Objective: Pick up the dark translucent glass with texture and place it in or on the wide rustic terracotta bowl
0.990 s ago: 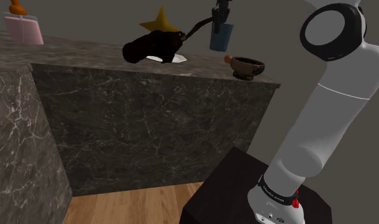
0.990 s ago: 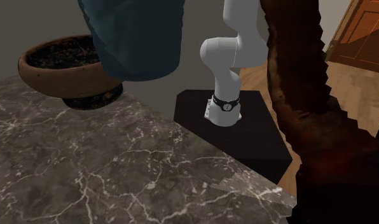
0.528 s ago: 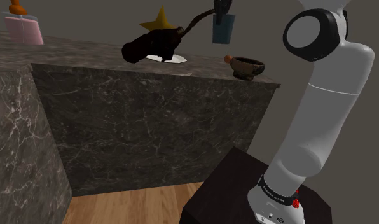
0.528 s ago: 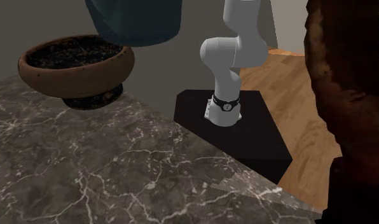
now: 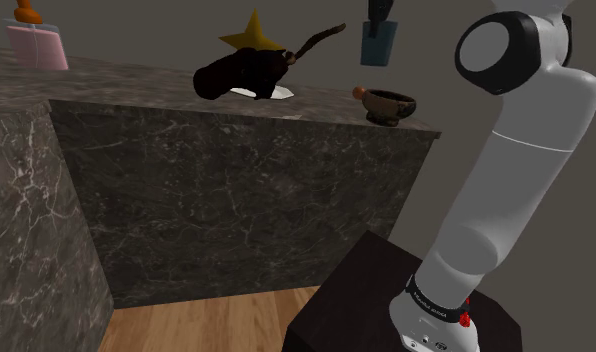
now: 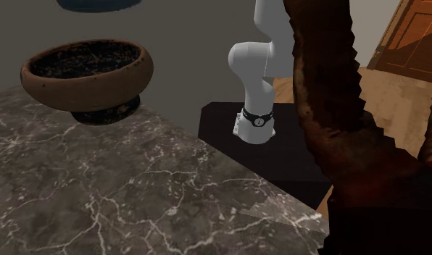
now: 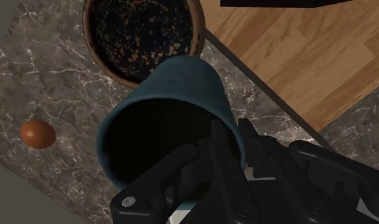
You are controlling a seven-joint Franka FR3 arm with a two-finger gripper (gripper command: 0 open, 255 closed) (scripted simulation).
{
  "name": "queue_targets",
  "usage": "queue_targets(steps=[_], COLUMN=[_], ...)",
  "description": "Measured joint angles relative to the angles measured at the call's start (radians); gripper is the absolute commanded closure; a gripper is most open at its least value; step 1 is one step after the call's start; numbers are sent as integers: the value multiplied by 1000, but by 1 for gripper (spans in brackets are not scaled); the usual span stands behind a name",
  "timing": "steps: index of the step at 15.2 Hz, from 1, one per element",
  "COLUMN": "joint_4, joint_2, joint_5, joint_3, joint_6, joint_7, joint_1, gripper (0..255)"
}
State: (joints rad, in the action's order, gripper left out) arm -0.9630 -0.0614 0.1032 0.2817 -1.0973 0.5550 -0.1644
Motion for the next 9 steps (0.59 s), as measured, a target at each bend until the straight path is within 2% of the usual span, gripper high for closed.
queue_targets(steps=[2, 7, 9], joint_4=[-38, 37, -10], joint_2=[31, 6, 30], joint_5=[4, -25, -17], joint_3=[22, 102, 107], joint_6=[-13, 25, -2], joint_7=[49, 206, 222], joint_1=[-25, -117, -122], gripper=[255, 255, 255])
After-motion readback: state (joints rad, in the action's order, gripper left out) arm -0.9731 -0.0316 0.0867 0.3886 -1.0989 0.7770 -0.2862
